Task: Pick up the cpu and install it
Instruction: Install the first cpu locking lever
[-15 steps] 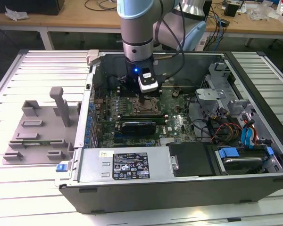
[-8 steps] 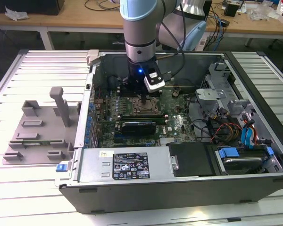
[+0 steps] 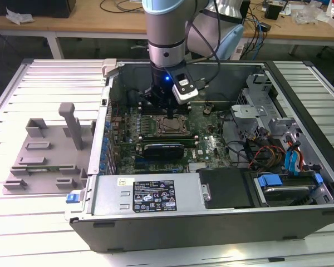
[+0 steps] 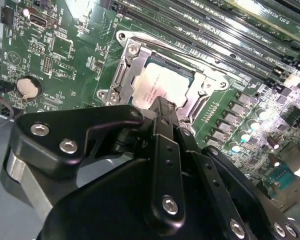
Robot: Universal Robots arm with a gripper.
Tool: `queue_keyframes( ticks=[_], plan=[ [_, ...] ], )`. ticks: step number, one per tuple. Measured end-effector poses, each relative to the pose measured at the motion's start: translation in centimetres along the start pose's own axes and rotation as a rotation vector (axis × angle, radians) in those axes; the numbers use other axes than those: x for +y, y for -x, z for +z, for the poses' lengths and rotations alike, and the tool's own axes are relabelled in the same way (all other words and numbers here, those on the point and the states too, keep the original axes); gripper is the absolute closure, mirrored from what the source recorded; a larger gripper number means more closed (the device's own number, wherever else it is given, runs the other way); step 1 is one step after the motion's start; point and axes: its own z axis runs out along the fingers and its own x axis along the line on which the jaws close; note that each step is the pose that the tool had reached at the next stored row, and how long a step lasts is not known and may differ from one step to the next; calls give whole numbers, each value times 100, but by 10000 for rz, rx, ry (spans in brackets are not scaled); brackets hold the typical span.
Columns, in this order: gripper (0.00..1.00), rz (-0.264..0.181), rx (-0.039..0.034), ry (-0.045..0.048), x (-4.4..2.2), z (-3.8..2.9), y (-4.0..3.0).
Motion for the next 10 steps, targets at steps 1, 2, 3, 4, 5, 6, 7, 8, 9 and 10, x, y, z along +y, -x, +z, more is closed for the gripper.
queue_keyframes(
  ticks=[1,2,3,4,5,6,7,8,9,10],
  plan=[
    [89,-133,4,12,0,0,2],
    [89,-465,15,42,1,3,7],
    [89,-728,35,2,-5,5,10],
    [89,-767,36,-48,-32,5,14],
    [89,-770,39,-60,-61,5,16],
    [89,-771,40,-63,-88,5,19],
    [89,-770,42,-63,-107,5,20],
    [89,-770,45,-63,-139,5,23],
    [89,-771,48,-64,-161,5,26],
    [89,-771,50,-64,-174,5,29]
  ],
)
